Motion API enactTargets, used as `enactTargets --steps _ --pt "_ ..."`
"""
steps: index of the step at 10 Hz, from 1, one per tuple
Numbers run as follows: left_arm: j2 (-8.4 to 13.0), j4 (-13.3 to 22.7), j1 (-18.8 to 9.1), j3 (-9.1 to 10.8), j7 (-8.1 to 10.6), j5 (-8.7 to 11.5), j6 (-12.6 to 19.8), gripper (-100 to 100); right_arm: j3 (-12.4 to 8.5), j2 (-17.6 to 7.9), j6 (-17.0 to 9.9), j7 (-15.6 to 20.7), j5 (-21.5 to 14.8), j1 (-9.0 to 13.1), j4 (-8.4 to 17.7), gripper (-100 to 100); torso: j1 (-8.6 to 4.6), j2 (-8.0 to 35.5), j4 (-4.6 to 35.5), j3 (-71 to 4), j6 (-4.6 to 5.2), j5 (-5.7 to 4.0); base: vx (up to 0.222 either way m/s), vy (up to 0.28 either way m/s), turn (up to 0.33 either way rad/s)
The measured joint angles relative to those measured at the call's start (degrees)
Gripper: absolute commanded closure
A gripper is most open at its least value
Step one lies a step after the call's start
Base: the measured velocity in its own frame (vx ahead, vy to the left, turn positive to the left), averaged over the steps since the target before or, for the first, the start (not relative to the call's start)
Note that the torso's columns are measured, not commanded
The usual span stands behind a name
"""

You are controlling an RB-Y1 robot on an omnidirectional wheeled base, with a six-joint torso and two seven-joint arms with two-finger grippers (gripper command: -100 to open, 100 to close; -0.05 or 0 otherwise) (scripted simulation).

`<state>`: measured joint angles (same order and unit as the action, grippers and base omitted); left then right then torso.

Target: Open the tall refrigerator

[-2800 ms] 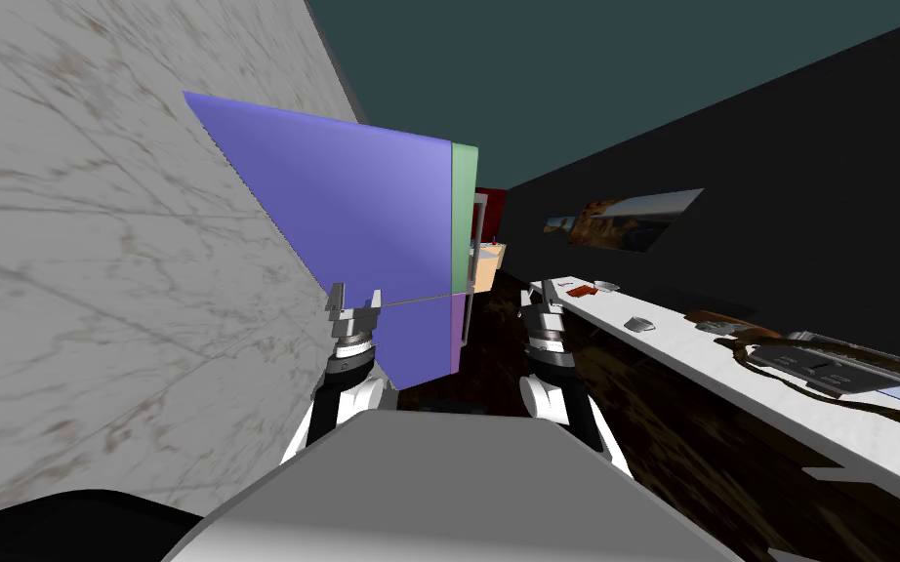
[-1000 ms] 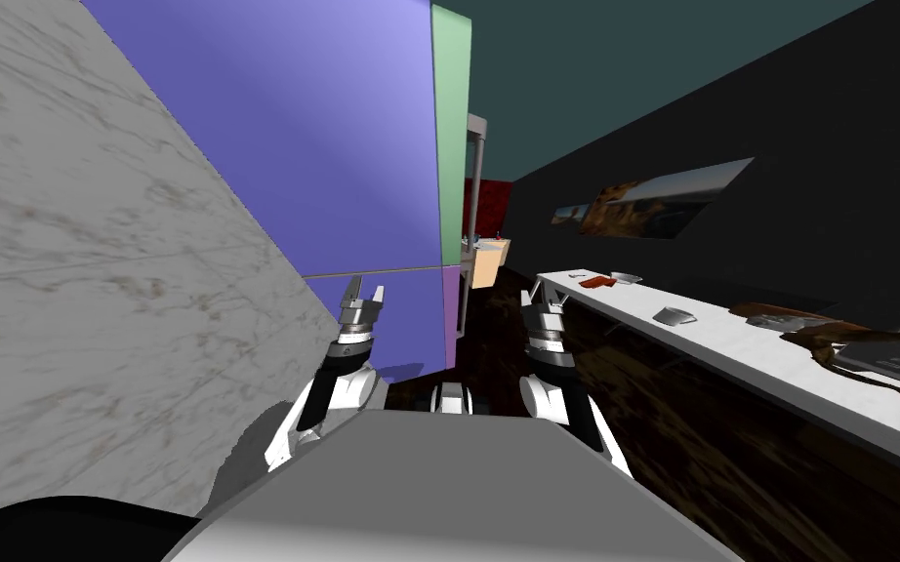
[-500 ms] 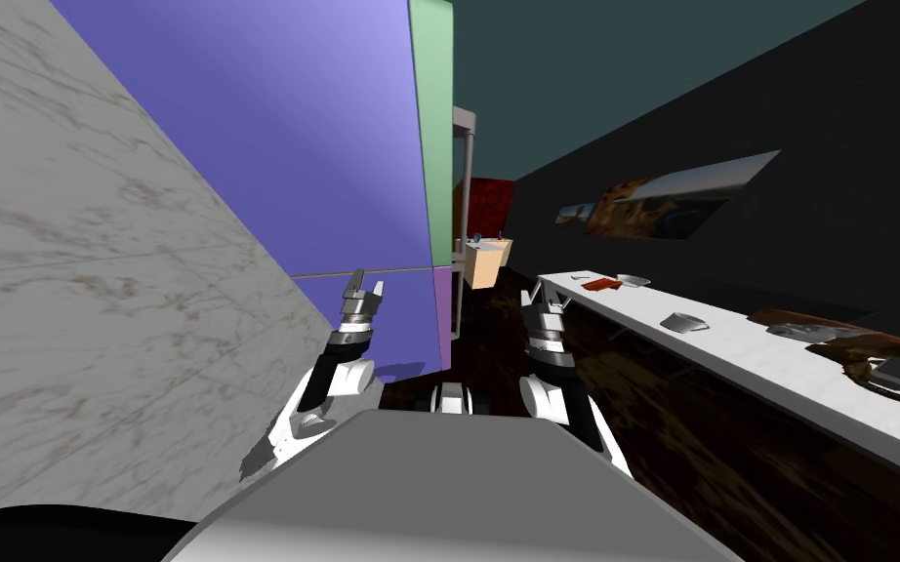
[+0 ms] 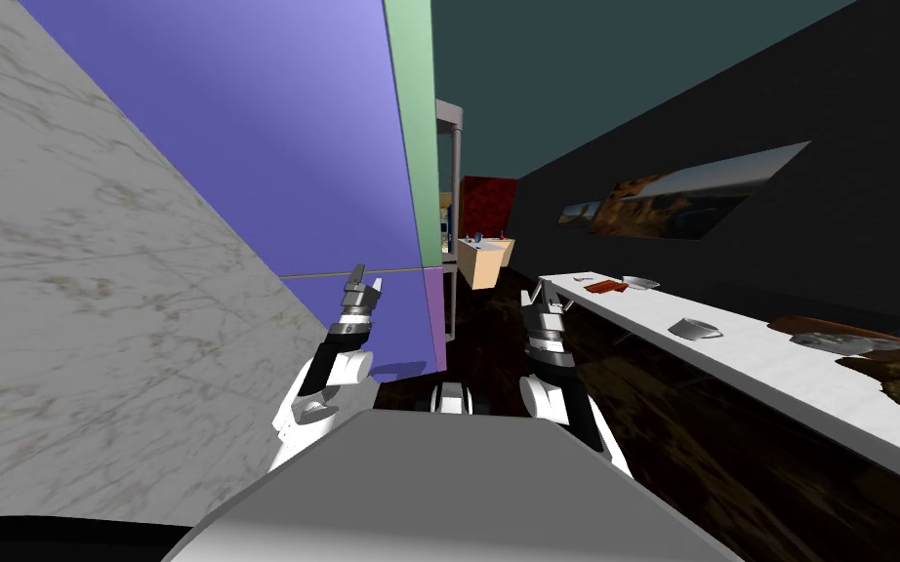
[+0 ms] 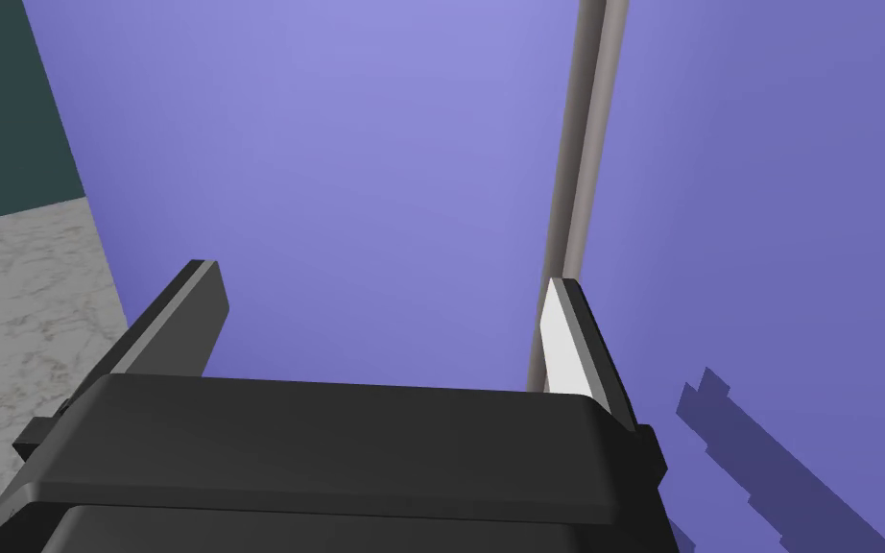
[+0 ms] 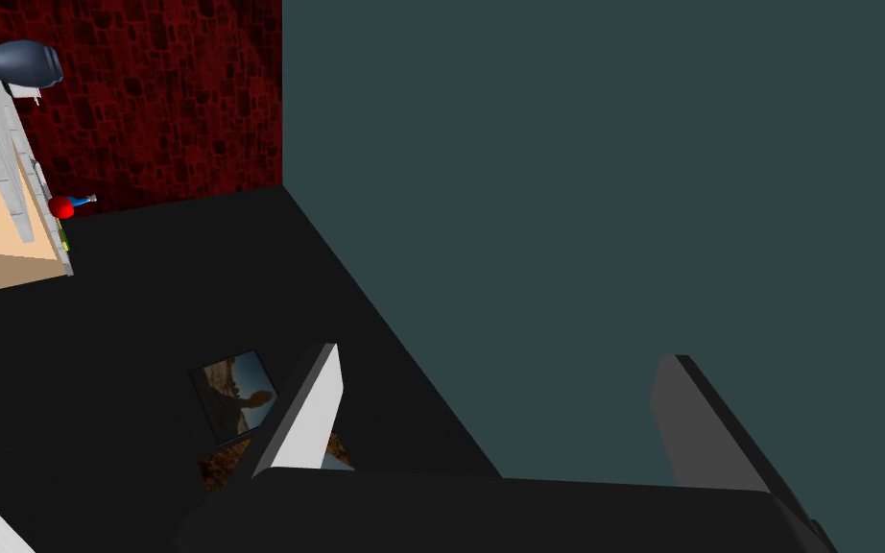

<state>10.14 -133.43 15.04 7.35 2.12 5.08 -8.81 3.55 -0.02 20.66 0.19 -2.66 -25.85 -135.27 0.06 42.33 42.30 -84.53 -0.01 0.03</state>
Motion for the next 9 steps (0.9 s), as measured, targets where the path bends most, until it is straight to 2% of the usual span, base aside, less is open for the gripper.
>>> enactTargets --steps 5,6,9 --pt "-0.4 0.2 -4.5 2.64 -1.73 1.5 7.1 -100 0.0 0.0 0.0 0.0 0.0 0.0 0.0 0 -0.02 0.0 0.0 0.0 0.0 -0.01 0.026 -0.106 0.055" --pt "-0.3 0.6 -6.0 3.66 -2.14 2.1 8.7 -100 0.0 0.0 0.0 0.0 0.0 0.0 0.0 0 -0.18 0.0 0.0 0.0 0.01 -0.06 0.028 -0.124 0.03" --pt "-0.6 0.7 -8.2 5.15 -3.01 2.9 13.0 -100 0.0 0.0 0.0 0.0 0.0 0.0 0.0 0 0.0 -0.1 0.0 0.0 0.05 -0.01 0.019 -0.108 0.052"
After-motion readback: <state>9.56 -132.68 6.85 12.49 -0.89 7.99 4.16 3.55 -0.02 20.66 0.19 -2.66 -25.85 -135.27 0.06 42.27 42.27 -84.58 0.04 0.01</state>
